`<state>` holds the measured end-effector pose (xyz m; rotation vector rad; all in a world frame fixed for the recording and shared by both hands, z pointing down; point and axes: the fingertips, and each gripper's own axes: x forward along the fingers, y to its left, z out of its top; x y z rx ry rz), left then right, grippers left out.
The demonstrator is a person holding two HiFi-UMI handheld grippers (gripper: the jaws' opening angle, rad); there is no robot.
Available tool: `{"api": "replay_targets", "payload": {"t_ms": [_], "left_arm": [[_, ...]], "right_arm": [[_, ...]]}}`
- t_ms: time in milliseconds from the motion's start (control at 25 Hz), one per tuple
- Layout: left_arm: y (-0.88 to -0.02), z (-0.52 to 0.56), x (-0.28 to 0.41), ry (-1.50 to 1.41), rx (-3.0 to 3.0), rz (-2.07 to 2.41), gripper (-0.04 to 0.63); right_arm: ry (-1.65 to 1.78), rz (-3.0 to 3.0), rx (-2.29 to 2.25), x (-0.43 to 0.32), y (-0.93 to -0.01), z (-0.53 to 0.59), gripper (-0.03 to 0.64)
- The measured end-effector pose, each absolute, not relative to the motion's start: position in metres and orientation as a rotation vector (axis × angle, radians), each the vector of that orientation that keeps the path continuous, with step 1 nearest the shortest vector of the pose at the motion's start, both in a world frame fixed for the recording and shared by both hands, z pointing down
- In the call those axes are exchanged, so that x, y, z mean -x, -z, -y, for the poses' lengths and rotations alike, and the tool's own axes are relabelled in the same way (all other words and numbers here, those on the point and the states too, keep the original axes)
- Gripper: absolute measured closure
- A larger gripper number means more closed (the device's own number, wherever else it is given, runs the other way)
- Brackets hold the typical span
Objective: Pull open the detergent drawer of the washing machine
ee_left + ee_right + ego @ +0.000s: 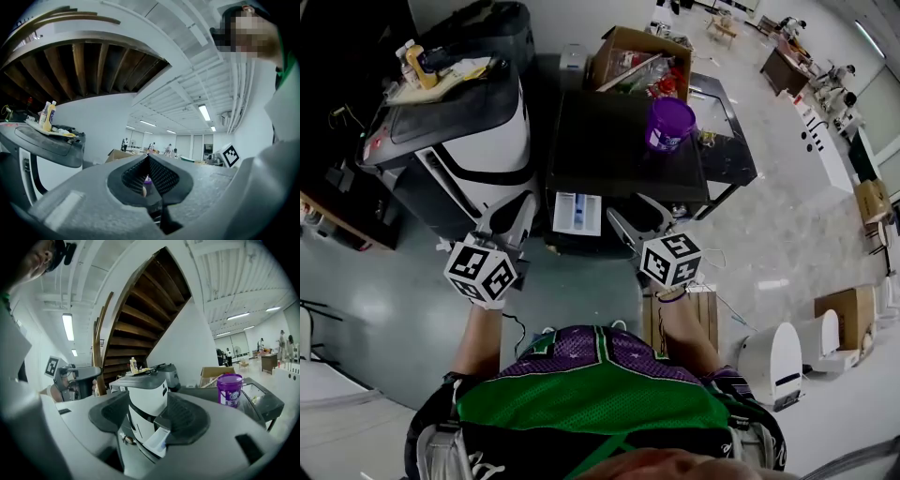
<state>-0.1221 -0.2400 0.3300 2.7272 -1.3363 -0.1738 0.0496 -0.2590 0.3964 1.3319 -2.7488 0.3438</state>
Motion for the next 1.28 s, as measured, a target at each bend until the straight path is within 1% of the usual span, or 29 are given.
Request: {"api": "replay_targets", "payload": {"t_ms": [240, 480, 640, 800, 920, 1160, 1280], "left_arm": [[-0.31, 0.238, 0.108, 0.193, -2.757, 1.358, 0.579], [-0.301, 0.231, 0.104, 0.201, -2.758, 1.409, 0.578], [-0.304, 0.227, 0.106, 0.183, -2.753, 1.437, 0.578], [-0.306, 0.224, 0.114, 0.168, -2.746, 1.483, 0.578], [-0.304, 0.222, 0.123, 0.166, -2.737, 1.525, 0.578], [-0.305, 0.213, 0.132, 0.182, -2.717, 1.564, 0.578], [-0.305, 0.209, 0.136, 0.189, -2.715, 1.579, 0.578]], "right_arm": [[-0.162, 2.733, -1.382, -0.064, -0.355, 0.255, 0.376], [-0.03, 2.767, -1.434, -0.076, -0.319, 0.249, 0.431], [0.01, 2.831, -1.456, -0.076, -0.305, 0.245, 0.502], [0.041, 2.838, -1.464, -0.074, -0.3, 0.243, 0.534], [0.052, 2.849, -1.474, -0.075, -0.297, 0.242, 0.57], [0.074, 2.851, -1.498, -0.076, -0.294, 0.24, 0.614], [0.108, 2.845, -1.502, -0.072, -0.292, 0.239, 0.614]]}}
